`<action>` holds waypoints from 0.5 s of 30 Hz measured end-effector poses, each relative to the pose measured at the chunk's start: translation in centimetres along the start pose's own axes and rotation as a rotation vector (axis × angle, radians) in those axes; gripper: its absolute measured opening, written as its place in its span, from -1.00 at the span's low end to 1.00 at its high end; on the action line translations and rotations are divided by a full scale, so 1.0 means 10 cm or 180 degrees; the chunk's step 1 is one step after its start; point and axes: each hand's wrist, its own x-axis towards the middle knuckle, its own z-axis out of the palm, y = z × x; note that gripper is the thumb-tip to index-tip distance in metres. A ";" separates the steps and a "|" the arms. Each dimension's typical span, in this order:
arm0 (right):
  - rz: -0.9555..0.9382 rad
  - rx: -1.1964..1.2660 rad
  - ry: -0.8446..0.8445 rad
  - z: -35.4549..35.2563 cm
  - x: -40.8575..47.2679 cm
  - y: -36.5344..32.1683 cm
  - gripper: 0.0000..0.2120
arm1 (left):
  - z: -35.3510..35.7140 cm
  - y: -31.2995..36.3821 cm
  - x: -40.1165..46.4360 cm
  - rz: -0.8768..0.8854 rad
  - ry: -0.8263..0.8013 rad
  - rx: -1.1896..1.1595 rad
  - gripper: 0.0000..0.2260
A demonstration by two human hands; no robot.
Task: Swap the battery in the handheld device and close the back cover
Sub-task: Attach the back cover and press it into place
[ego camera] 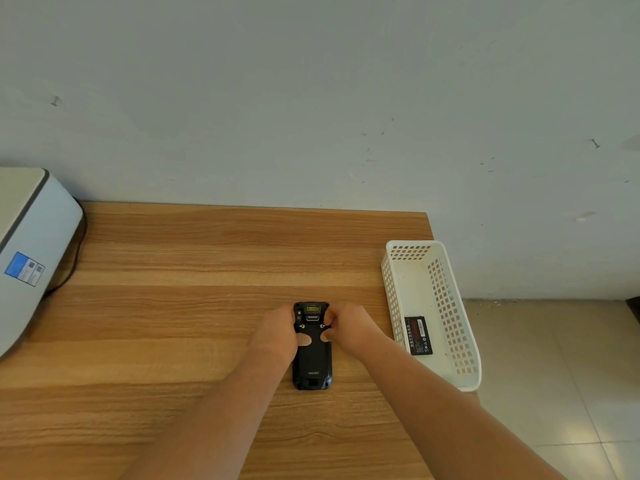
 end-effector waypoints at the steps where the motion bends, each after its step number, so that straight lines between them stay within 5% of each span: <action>1: -0.0030 0.0035 0.0055 0.02 -0.01 0.01 -0.75 | 0.00 0.00 -0.01 0.0000 0.0005 -0.0003 -0.66; 8: -0.0531 -0.0150 0.0160 0.04 -0.04 -0.01 -0.69 | -0.01 0.00 -0.04 0.0040 0.0010 -0.0003 -0.59; 15: -0.0067 -0.0030 0.0000 0.05 -0.02 -0.02 -0.75 | -0.01 -0.01 -0.01 0.0013 -0.0021 0.0072 -0.59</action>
